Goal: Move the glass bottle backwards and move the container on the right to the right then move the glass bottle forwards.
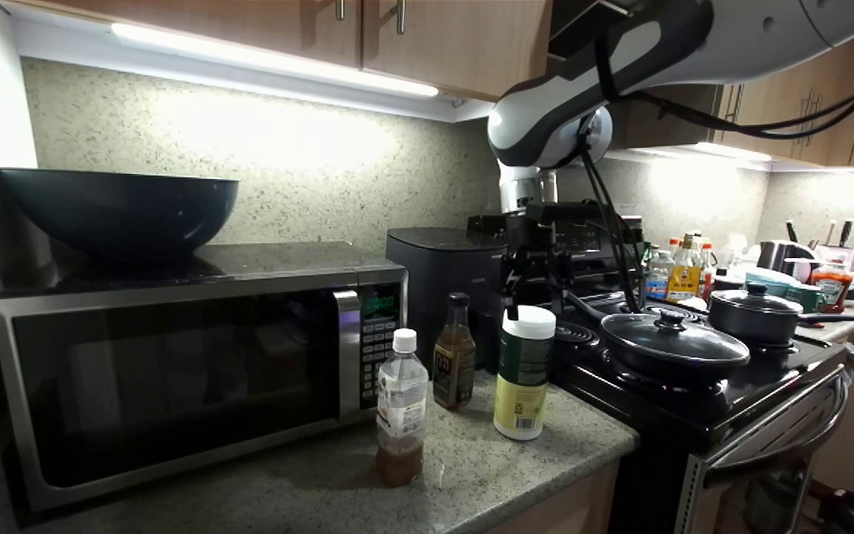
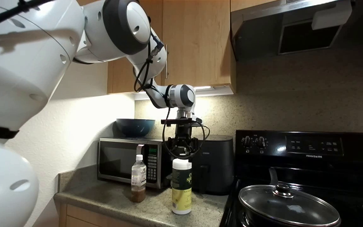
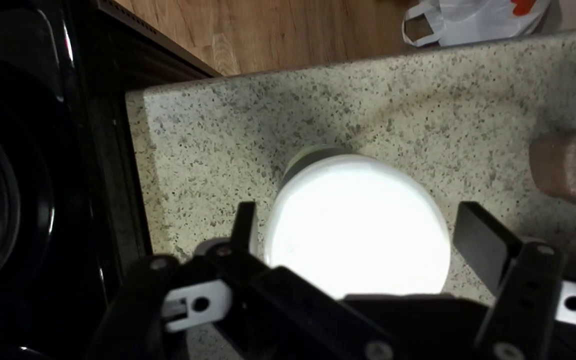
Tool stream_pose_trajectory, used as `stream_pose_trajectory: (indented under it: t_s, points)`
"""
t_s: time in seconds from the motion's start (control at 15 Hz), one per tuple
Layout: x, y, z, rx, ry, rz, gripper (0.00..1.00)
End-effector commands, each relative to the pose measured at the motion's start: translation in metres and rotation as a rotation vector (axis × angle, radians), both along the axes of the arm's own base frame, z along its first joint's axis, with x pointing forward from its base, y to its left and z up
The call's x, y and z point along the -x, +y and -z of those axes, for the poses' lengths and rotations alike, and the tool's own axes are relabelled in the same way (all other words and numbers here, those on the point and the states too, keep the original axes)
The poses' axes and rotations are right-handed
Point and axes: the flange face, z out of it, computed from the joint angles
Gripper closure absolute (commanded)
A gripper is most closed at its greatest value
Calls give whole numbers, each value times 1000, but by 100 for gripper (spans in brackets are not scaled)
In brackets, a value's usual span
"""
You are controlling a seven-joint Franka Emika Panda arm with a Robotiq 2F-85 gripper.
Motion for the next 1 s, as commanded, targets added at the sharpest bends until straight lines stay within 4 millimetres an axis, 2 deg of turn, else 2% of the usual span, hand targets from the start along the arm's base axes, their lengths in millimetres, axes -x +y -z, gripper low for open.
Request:
stream_pose_trajectory:
  t_s: [0.0,0.53,0.6,0.73,0.93]
  points:
    - [-3,-7,7,-39,45,-87,0]
    - [-12,-8,16,-52,49,-190,0]
    - [-12,-8,16,-54,47,-200,25]
    - [-14,-8,16,-52,42,-209,32]
    - [-10,-13,10,-19,24,-142,33]
